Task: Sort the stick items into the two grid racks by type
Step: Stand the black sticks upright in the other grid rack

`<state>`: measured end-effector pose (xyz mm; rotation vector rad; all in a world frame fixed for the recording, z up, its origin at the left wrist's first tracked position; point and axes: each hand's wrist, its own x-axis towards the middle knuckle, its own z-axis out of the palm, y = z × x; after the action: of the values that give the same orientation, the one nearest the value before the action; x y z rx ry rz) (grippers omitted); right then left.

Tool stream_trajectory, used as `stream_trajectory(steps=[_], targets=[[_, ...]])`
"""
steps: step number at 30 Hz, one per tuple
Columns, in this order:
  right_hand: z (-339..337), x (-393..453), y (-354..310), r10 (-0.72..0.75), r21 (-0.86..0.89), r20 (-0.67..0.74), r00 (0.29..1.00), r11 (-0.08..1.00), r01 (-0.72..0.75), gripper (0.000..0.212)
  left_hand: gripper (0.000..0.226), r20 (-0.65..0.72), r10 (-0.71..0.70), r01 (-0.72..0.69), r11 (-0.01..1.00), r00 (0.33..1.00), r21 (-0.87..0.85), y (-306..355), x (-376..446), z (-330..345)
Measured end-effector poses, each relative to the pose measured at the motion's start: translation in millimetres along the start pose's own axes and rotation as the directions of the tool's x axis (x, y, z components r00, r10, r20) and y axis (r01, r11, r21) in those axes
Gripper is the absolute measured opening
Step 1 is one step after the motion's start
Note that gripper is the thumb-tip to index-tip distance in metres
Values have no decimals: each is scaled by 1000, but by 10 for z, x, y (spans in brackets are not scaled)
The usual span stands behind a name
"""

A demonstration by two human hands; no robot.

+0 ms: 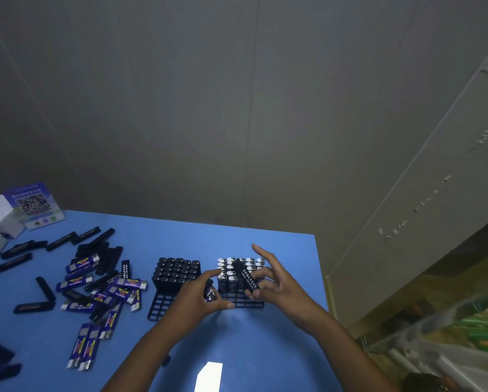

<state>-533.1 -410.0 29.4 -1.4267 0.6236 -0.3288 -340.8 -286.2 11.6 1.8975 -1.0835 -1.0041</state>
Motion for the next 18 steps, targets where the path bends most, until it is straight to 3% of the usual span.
stream_trajectory(steps=[5,13,18], targets=[[102,86,-55,-79,-148,-10,997,986,76,77,78,-6,16,-16,1000,1000,13,-32,52,-37],[132,168,77,-143,-362,-222,965,931,54,35,78,13,-3,3,1000,1000,-28,-140,52,-62],[96,193,190,-237,-517,-254,938,852,75,21,83,26,-14,15,999,1000,-49,-192,57,-20]])
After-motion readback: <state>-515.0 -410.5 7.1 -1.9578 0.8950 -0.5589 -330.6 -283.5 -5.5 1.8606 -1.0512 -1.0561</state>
